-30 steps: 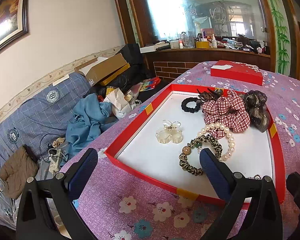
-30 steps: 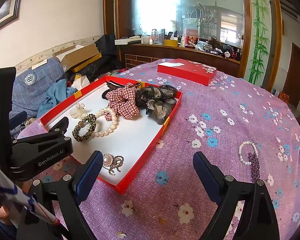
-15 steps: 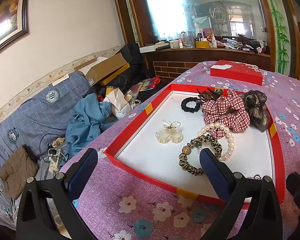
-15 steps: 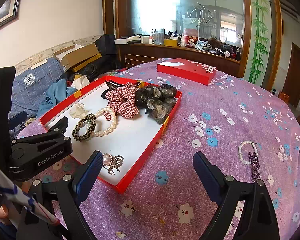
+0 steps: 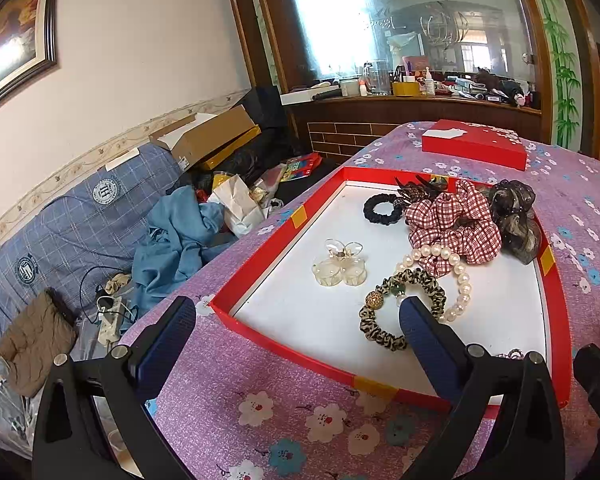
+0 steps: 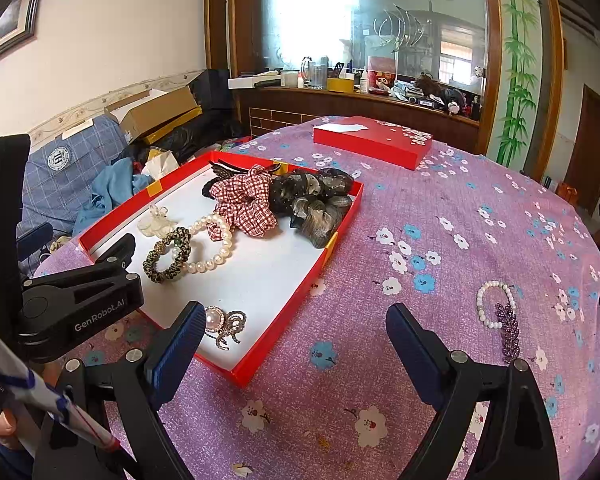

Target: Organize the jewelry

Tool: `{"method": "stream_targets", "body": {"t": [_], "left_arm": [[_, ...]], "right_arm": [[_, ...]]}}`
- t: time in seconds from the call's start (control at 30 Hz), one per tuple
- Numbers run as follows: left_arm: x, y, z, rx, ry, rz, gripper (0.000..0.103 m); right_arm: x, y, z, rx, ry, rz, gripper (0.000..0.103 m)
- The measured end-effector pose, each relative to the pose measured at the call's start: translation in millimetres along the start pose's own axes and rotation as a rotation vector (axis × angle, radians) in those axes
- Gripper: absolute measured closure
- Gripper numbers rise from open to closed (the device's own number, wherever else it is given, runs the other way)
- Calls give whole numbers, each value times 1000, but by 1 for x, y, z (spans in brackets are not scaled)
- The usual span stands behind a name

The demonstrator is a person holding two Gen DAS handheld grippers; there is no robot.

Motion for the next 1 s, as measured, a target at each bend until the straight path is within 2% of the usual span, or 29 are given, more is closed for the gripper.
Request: {"method": "stream_targets", "body": {"t": [0.77, 0.9, 1.0], "left_arm": [[2, 0, 0, -2, 2, -4, 1], [4, 5, -3, -44, -6, -11, 1], [6, -1, -8, -14, 11, 2, 2]], "right_arm": [[0, -1, 1, 2, 2, -1, 8], [0, -7, 0, 16, 0, 20, 8], [0, -18, 3, 24, 18, 58, 8]]}}
Point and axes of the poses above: each gripper's, at about its wrist camera, not at the fingertips, and z roughly the way its jaws point, y to its left, x to its underside, the point moved 9 cm from there along z, roughly the way its jaws point, and after that the axes turned 13 degrees about x, right-handed, at the moved point
